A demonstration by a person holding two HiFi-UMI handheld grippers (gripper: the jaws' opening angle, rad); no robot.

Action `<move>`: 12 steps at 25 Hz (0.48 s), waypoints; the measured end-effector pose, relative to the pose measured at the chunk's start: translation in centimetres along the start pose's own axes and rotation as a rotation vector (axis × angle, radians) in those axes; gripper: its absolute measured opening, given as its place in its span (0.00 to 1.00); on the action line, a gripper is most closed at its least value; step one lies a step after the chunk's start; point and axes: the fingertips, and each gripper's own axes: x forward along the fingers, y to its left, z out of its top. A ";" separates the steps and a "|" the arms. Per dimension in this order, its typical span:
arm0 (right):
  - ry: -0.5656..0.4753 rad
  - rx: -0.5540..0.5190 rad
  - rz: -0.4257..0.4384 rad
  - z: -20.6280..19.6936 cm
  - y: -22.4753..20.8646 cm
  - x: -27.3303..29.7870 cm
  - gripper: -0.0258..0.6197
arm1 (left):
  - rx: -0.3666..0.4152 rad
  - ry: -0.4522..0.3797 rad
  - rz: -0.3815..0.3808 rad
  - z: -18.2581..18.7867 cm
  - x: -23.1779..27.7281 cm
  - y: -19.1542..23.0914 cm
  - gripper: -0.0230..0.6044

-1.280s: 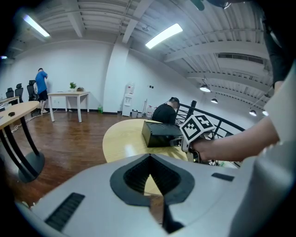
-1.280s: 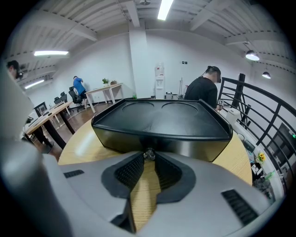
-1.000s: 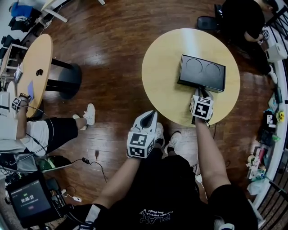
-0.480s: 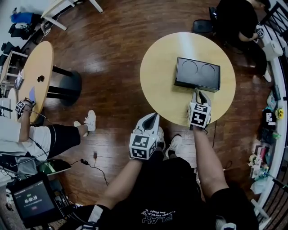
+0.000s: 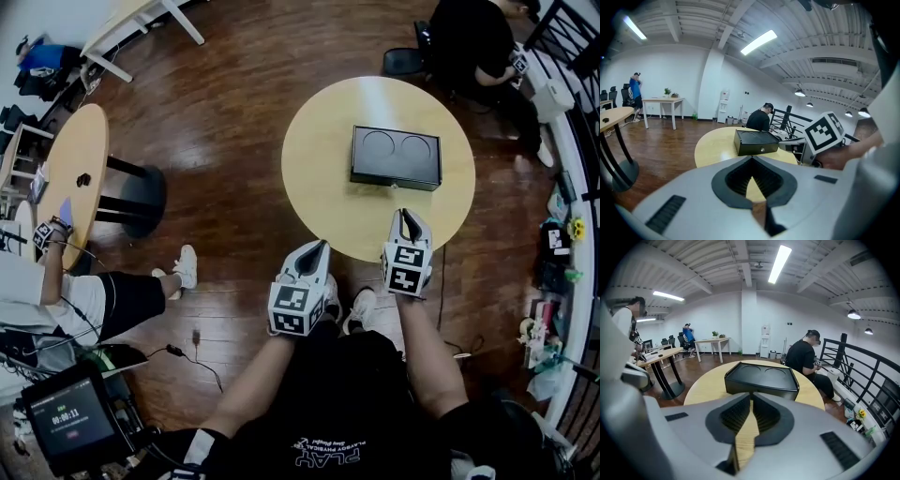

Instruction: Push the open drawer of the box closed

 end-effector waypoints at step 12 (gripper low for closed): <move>-0.115 -0.028 0.038 1.7 2.0 -4.2 0.05 | 0.003 -0.046 -0.027 2.5 -0.1 -1.3 0.03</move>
